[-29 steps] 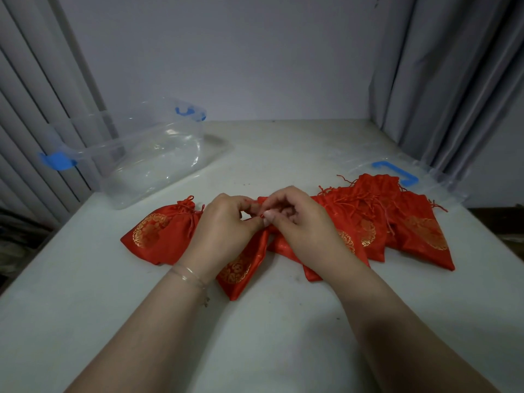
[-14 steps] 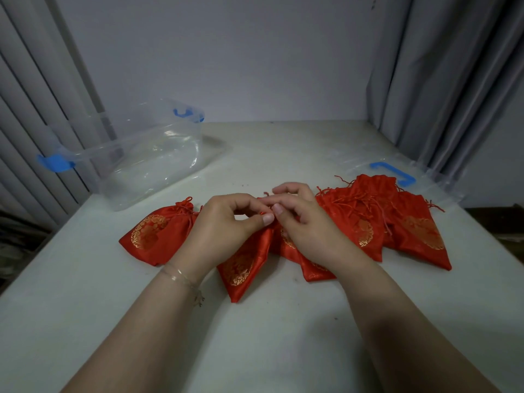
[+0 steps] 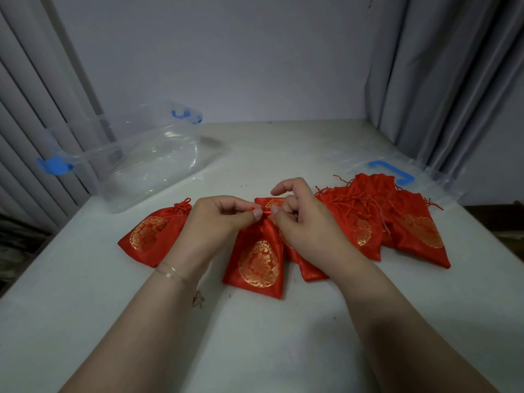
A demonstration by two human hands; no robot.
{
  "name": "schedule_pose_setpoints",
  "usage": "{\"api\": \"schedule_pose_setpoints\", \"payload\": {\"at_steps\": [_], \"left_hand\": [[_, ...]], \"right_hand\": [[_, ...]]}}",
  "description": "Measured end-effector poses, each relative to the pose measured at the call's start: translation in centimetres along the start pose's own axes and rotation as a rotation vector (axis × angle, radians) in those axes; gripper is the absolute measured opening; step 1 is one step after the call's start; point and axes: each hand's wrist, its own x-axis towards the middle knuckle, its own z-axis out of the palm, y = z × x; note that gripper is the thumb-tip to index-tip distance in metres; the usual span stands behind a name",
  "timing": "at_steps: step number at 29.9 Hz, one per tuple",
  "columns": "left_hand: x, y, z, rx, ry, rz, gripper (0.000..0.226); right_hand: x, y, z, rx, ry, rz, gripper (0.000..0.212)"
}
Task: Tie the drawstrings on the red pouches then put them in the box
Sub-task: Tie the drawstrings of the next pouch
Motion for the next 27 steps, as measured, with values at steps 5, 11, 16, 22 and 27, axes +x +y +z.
{"api": "schedule_pose_setpoints", "payload": {"at_steps": [5,11,16,22,27], "left_hand": [[0.4,0.0,-0.3,-0.047,0.014,-0.049,0.009],[0.4,-0.5,-0.3,0.12,-0.011,0.025,0.008],[0.4,-0.7,-0.1,0.266,-0.05,0.076,0.013],[-0.1,-0.1,-0.1,0.122,-0.189,0.145,0.024],[-0.1,-0.2,0.0,0.058,-0.15,0.201,0.023]], "right_hand": [[0.0,0.0,0.0,0.003,-0.055,0.026,0.019],[-0.1,0.1,-0.5,-0.016,-0.223,0.169,0.016],[0.0,0.2,-1.0,-0.012,-0.203,0.19,0.018],[0.2,0.1,-0.7,0.136,-0.272,0.237,0.019],[0.2,-0.4,-1.3,0.13,-0.22,0.245,0.008]]}}
